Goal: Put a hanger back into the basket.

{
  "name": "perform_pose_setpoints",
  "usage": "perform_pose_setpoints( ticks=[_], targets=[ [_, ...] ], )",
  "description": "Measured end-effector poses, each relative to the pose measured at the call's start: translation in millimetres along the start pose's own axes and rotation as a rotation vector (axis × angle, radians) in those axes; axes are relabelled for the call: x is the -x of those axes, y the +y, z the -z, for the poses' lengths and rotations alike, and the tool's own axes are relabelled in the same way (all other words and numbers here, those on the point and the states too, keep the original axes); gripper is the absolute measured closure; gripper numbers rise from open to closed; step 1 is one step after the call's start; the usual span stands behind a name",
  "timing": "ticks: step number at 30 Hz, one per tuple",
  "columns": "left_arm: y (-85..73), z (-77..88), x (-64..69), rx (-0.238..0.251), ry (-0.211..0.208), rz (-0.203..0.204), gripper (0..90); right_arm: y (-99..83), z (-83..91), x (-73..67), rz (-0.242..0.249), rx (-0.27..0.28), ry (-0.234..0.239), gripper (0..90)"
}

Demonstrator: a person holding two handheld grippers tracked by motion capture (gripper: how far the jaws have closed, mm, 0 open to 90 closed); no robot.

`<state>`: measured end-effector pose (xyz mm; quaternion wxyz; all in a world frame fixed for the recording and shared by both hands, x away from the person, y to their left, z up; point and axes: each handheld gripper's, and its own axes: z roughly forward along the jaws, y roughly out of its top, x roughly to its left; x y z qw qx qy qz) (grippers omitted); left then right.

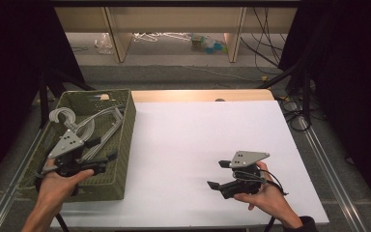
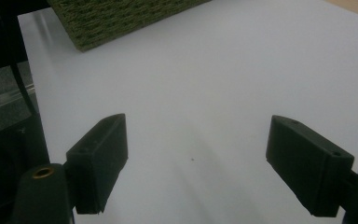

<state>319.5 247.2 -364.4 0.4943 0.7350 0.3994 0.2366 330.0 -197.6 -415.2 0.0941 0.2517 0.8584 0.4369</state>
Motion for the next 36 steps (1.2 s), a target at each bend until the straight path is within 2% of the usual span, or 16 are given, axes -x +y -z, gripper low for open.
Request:
perform_pose_setpoints(
  ticks=[1,4,5,8,14,16,21,24,27,30,33,34,35,36],
  targets=[
    [-1.0,-1.7,3.3,0.008,-0.004,0.007,23.0,-0.1,0.2,-0.2,-0.001,0.000,0.002,21.7],
    [-1.6,-4.4,11.4,0.009,-0.026,-0.015,20.9,-0.1,0.3,-0.4,-0.001,0.008,-0.002,21.4],
    [-1.6,-4.4,11.4,0.009,-0.026,-0.015,20.3,-0.1,0.3,-0.4,-0.001,0.008,-0.002,21.4],
    [-2.1,-7.5,22.6,0.028,-0.049,-0.016,17.6,-0.8,-0.5,0.1,-0.003,0.015,-0.008,19.1],
    [-6.0,-13.1,36.1,0.037,-0.081,-0.022,17.4,-2.0,-1.7,1.2,-0.003,0.023,-0.006,18.1],
    [-8.5,-15.9,44.3,0.032,-0.093,-0.024,17.8,-2.7,-1.0,1.0,-0.003,0.027,-0.009,17.7],
    [-16.2,-23.6,64.7,0.033,-0.138,-0.057,17.7,-4.3,-2.1,-0.1,0.003,0.034,-0.014,16.9],
    [-22.6,-27.8,72.9,0.037,-0.134,-0.079,17.6,-5.1,-2.0,-1.9,-0.002,0.032,-0.019,16.8],
    [-30.7,-31.9,79.5,0.047,-0.124,-0.073,17.6,-6.2,-0.5,-3.4,-0.007,0.032,-0.014,16.9],
    [-40.0,-36.1,88.6,0.024,-0.164,-0.125,17.6,-9.9,4.5,-6.3,-0.009,0.044,-0.038,16.8],
    [-43.2,-36.2,91.5,0.047,-0.157,-0.128,17.6,-14.1,6.8,-8.8,-0.018,0.057,-0.052,16.8],
    [-47.2,-36.6,94.0,0.053,-0.143,-0.145,17.6,-20.0,9.1,-12.2,-0.024,0.071,-0.068,16.7],
    [-53.7,-38.2,98.0,0.051,-0.158,-0.135,17.6,-22.4,9.7,-13.6,-0.028,0.075,-0.069,16.7],
    [-53.7,-38.2,98.0,0.051,-0.158,-0.135,17.5,-25.5,11.1,-15.7,-0.033,0.075,-0.072,16.7]
  ],
)
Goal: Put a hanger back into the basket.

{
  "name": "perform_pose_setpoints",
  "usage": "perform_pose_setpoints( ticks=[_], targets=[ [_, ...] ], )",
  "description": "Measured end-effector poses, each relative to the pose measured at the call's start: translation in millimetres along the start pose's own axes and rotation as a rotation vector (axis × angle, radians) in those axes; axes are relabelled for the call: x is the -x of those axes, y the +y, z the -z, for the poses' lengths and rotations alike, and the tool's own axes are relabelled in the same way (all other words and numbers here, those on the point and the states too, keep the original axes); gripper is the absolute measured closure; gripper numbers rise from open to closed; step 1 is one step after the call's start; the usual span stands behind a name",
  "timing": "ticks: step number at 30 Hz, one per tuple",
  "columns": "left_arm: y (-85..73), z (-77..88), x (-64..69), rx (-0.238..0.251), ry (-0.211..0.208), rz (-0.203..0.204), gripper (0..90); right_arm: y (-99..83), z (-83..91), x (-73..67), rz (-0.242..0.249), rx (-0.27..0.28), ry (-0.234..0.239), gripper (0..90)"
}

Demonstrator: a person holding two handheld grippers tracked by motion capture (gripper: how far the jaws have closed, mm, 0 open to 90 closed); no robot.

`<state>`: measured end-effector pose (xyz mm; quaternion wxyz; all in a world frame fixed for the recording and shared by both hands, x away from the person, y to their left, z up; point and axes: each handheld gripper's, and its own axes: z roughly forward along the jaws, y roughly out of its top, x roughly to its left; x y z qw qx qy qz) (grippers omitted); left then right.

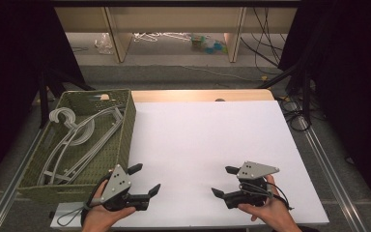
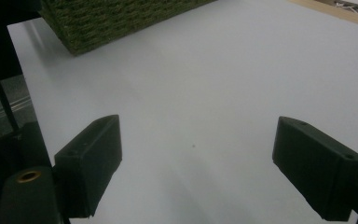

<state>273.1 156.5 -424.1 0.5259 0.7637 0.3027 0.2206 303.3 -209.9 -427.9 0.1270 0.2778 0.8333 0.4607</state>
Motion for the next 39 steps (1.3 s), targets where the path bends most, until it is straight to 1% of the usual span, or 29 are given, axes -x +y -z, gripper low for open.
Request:
perform_pose_setpoints(
  ticks=[1,3,4,5,6,7,8,9,10,11,12,13,16,17,18,19,21,22,24,25,30,31,32,33,34,35,37,38,39],
  targets=[
    [-2.7,-0.7,2.4,0.002,-0.006,0.003,17.5,0.0,0.0,0.0,0.000,0.000,0.000,16.7],
    [-7.1,-1.1,8.2,-0.008,0.000,-0.040,17.4,-7.6,7.3,-4.5,0.000,0.003,-0.005,16.7],
    [-7.1,-1.1,8.2,-0.008,0.000,-0.040,17.3,-7.6,7.3,-4.5,0.000,0.003,-0.005,16.7],
    [-12.0,-2.8,11.0,-0.017,0.004,-0.054,17.2,-12.4,12.2,-6.1,-0.009,0.008,-0.011,16.5],
    [-14.4,-3.3,11.3,-0.018,0.013,-0.078,17.1,-13.6,13.6,-5.9,-0.001,0.015,-0.018,16.6],
    [-15.8,-3.2,11.7,-0.029,0.007,-0.064,16.9,-14.9,15.2,-6.3,-0.003,0.015,-0.017,16.6],
    [-16.8,-3.3,11.7,-0.030,-0.007,-0.022,16.9,-15.9,16.8,-6.4,-0.002,0.023,-0.013,16.6],
    [-17.0,-3.1,10.5,-0.021,-0.009,-0.006,16.8,-16.4,17.5,-6.2,0.001,0.031,-0.016,16.6],
    [-17.0,-3.1,10.5,-0.021,-0.009,-0.006,16.7,-16.4,17.5,-6.2,0.001,0.031,-0.016,16.6],
    [-16.9,-1.6,10.0,-0.021,0.003,0.006,16.7,-16.5,17.7,-6.4,-0.002,0.034,-0.013,16.6],
    [-16.8,-0.3,8.2,-0.009,0.007,-0.001,16.8,-16.4,17.0,-6.4,0.000,0.043,-0.014,16.6],
    [-16.7,0.6,8.1,-0.007,0.009,0.008,16.8,-16.4,16.8,-6.6,-0.001,0.045,-0.014,16.6],
    [-16.6,1.0,7.1,0.005,0.010,0.006,17.0,-16.4,15.8,-7.0,-0.004,0.042,-0.006,16.6],
    [-16.3,1.6,6.0,0.000,0.011,-0.006,17.0,-16.3,15.6,-7.2,-0.003,0.042,-0.008,16.6],
    [-16.8,0.8,5.6,0.006,0.010,-0.006,17.0,-16.5,14.9,-7.2,0.018,0.055,-0.033,16.6],
    [-17.4,0.9,4.9,-0.008,0.022,-0.017,17.0,-16.6,14.7,-7.2,0.022,0.049,-0.032,16.6],
    [-17.9,1.1,3.8,-0.009,0.018,-0.002,17.0,-16.6,14.3,-7.5,0.019,0.050,-0.031,16.6],
    [-17.9,1.1,3.8,-0.009,0.018,-0.002,17.0,-16.6,14.3,-7.5,0.019,0.050,-0.031,16.6],
    [-17.5,1.9,2.7,0.006,0.026,0.006,17.0,-16.8,13.7,-8.0,0.016,0.051,-0.033,16.6],
    [-17.4,2.3,2.4,0.004,0.026,0.011,17.0,-17.0,13.7,-8.4,0.007,0.042,-0.029,16.6],
    [-17.6,1.8,1.3,0.007,0.025,-0.001,17.0,-17.0,13.3,-8.5,0.005,0.040,-0.025,16.6],
    [-17.9,1.6,2.0,0.003,0.022,0.014,17.0,-17.1,13.2,-8.5,0.005,0.038,-0.024,16.6],
    [-17.9,2.2,2.1,-0.003,0.023,0.009,17.0,-17.8,12.0,-7.7,0.009,0.049,-0.019,16.6],
    [-17.9,2.2,2.1,-0.003,0.023,0.009,17.0,-17.8,12.2,-8.1,-0.001,0.036,-0.013,16.6],
    [-18.1,1.4,1.9,0.007,0.016,0.015,17.0,-18.1,12.7,-7.9,0.001,0.034,-0.023,16.6],
    [-17.8,1.9,1.4,0.000,0.021,0.003,17.0,-18.4,12.6,-7.8,0.002,0.032,-0.023,16.6],
    [-17.9,1.6,1.3,-0.005,0.018,-0.001,17.0,-18.6,12.7,-7.7,0.001,0.031,-0.023,16.6],
    [-18.5,1.3,2.2,-0.007,0.017,0.011,17.0,-18.7,12.4,-6.6,0.011,0.040,-0.033,16.6],
    [-18.4,1.3,2.2,-0.008,0.016,0.010,17.0,-18.7,12.4,-6.6,0.011,0.040,-0.033,16.6]
  ],
)
